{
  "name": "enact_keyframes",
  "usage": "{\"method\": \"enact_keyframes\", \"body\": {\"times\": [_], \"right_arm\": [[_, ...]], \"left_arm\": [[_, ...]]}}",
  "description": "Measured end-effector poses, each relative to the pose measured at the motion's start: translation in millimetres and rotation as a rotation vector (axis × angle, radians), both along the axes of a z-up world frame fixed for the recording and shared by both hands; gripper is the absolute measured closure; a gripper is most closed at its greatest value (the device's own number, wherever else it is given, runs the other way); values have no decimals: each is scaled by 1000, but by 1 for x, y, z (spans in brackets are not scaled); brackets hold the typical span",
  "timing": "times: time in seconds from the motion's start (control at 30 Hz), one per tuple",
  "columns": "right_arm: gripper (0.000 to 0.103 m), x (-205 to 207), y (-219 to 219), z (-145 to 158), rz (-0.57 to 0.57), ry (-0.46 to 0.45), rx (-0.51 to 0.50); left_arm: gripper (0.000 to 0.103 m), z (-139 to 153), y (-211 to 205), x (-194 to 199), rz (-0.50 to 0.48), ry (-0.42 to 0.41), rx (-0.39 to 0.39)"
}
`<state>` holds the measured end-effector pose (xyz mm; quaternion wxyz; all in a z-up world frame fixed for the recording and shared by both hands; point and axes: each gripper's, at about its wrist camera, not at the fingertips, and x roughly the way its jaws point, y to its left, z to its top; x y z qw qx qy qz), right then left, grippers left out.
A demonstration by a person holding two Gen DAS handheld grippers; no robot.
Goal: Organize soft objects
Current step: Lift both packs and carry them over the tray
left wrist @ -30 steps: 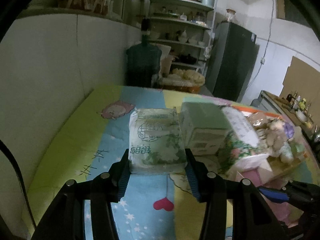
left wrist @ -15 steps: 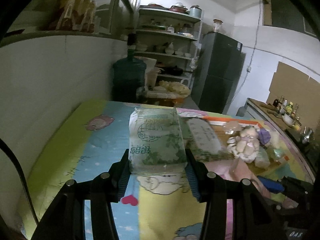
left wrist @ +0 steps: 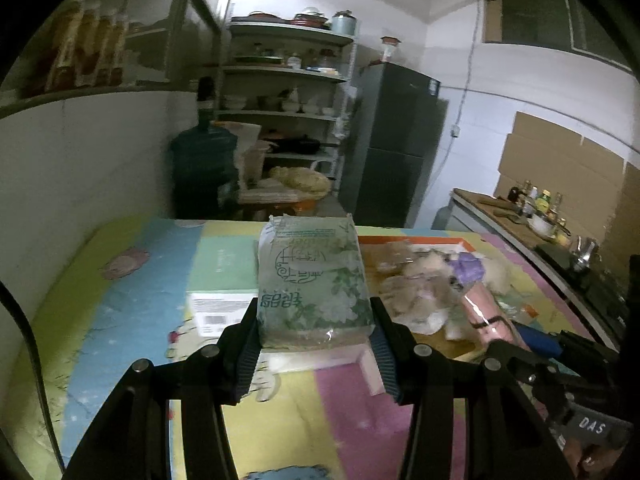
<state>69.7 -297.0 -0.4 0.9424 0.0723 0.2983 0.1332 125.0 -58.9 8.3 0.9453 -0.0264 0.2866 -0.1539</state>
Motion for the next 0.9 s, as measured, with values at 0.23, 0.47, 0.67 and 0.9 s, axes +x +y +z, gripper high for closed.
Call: {"method": "enact_keyframes", "body": {"times": [0.23, 0.47, 0.67, 0.9], "right_arm": [[54, -2, -38, 1, -77, -13, 21], [54, 1, -67, -2, -136, -15, 41], [54, 6, -88, -6, -176, -13, 45], [54, 15, -107, -10, -208, -13, 55]], "left_arm": [[52, -1, -40, 4, -71, 2, -1], [52, -4, -79, 8, -141, 10, 7], [52, -7, -108, 12, -191, 17, 10], [52, -12, -133, 21, -229, 28, 16]]}}
